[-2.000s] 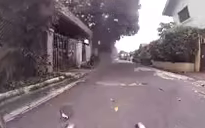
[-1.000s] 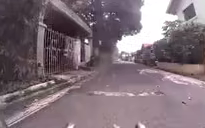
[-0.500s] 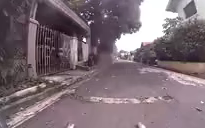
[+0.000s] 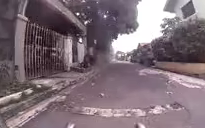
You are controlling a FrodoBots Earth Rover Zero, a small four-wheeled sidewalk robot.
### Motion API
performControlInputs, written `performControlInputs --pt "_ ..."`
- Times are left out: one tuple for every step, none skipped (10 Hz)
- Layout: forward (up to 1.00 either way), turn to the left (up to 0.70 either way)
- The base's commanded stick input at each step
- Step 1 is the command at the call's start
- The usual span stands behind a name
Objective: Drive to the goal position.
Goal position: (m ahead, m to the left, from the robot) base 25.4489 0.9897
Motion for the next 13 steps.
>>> performControlInputs --pt "0.70 0.00" --pt "0.70 0.00" --pt "0.70 0.00" --pt "0.70 0.00" --pt "0.70 0.00" --pt "0.70 0.00" --pt "0.70 0.00" --pt "0.70 0.00" --pt "0.70 0.00" --pt "0.70 0.00" --pt "0.70 0.00" --pt "0.70 0.00" --pt "0.70 0.00"
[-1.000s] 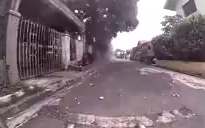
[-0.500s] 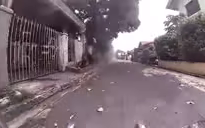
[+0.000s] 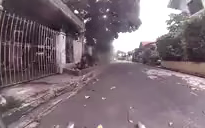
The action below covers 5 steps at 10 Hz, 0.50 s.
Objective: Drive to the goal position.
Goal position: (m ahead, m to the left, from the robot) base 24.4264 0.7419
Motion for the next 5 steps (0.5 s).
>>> performControlInputs --pt "0.70 -0.03" --pt "0.70 -0.09" --pt "0.70 -0.13" --pt "0.70 -0.14" --pt "0.70 -0.14"
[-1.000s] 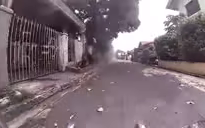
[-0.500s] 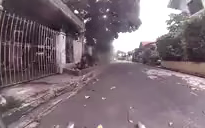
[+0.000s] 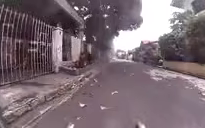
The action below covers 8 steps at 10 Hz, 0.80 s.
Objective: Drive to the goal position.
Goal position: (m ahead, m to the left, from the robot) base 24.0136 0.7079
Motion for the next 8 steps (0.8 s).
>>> performControlInputs --pt "0.70 -0.14" --pt "0.70 -0.14" --pt "0.70 -0.13" --pt "0.70 -0.11" --pt "0.70 -0.06" --pt "0.70 -0.02" --pt "0.70 0.00" --pt "0.70 0.00"
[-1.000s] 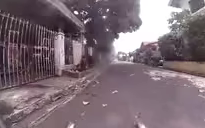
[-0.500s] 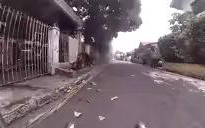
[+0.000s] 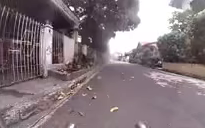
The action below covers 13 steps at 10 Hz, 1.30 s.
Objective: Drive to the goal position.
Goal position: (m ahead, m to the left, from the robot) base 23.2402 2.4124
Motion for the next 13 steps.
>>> performControlInputs --pt "0.70 0.00" --pt "0.70 0.00" --pt "0.70 0.00" --pt "0.70 0.00" --pt "0.70 0.00" --pt "0.70 0.00" --pt "0.70 0.00" --pt "0.70 0.00" --pt "0.70 0.00" --pt "0.70 0.00" --pt "0.70 0.00" --pt "0.70 0.00" --pt "0.70 0.00"
